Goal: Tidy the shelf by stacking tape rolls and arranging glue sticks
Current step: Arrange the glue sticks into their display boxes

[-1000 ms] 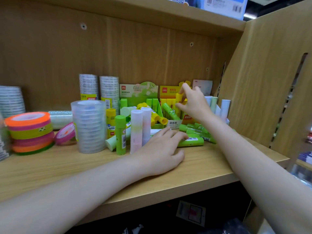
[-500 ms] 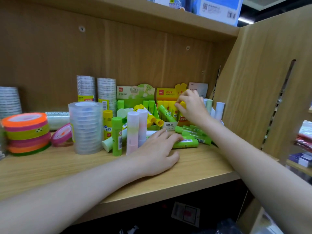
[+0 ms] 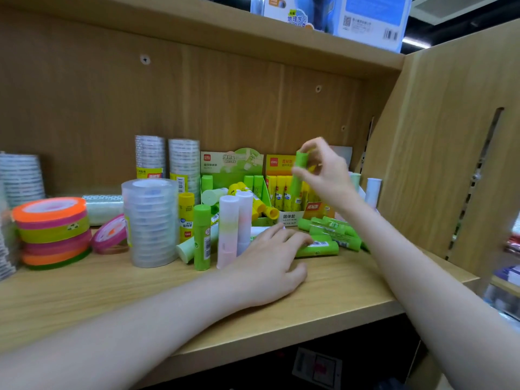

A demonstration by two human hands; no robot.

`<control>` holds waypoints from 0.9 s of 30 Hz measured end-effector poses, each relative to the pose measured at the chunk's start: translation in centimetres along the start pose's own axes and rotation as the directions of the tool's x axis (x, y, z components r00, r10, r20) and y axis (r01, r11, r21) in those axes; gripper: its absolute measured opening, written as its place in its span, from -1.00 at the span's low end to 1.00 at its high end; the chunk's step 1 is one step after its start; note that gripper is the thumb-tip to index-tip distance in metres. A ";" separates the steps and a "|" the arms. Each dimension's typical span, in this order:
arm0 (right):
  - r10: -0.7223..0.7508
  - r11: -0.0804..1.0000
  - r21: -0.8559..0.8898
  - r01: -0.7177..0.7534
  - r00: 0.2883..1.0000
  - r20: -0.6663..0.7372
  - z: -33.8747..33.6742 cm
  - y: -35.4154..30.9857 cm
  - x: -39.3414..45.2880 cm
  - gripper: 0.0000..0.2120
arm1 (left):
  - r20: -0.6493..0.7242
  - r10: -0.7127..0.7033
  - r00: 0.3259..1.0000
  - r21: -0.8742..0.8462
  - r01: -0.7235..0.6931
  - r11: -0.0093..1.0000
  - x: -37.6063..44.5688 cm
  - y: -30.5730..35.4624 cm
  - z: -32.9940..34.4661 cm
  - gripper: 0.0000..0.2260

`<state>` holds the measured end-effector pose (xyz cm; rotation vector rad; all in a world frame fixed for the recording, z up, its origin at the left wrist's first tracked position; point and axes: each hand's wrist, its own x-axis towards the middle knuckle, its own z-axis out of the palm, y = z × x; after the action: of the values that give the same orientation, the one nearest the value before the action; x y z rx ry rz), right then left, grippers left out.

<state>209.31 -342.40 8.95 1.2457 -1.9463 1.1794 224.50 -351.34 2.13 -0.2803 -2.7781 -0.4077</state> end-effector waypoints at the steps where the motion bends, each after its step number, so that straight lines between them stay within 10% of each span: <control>1: 0.035 0.994 0.106 -0.033 0.999 -0.018 -1.0 -0.4 0.0 -0.70 | -0.001 0.001 1.000 0.002 -0.001 1.000 0.0 0.0 0.0 -0.61; 7: 0.207 0.921 -0.384 0.065 0.755 0.622 -1.4 -1.0 -1.5 -0.67 | -0.020 -0.005 1.000 -0.001 0.005 1.000 -0.2 0.3 -0.2 -0.63; 19: 0.193 0.938 -0.334 -0.094 0.941 0.279 2.5 -1.6 -1.3 -0.86 | -0.007 -0.006 1.000 0.035 0.006 0.999 -0.1 0.3 -0.2 -0.61; 23: 0.476 0.877 0.144 -0.458 0.868 -0.139 -0.6 -0.6 -0.4 -0.92 | 0.009 -0.014 1.000 0.026 0.013 1.000 -0.1 0.2 -0.1 -0.61; 27: 0.744 0.345 0.824 -0.449 0.666 0.052 -3.0 0.3 -0.6 -0.92 | 0.027 -0.023 0.999 0.022 0.022 1.000 -0.1 0.1 0.0 -0.61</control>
<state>209.28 -339.44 9.78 0.4659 -1.6451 2.6951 224.57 -351.29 2.17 -0.2517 -2.8123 -0.3819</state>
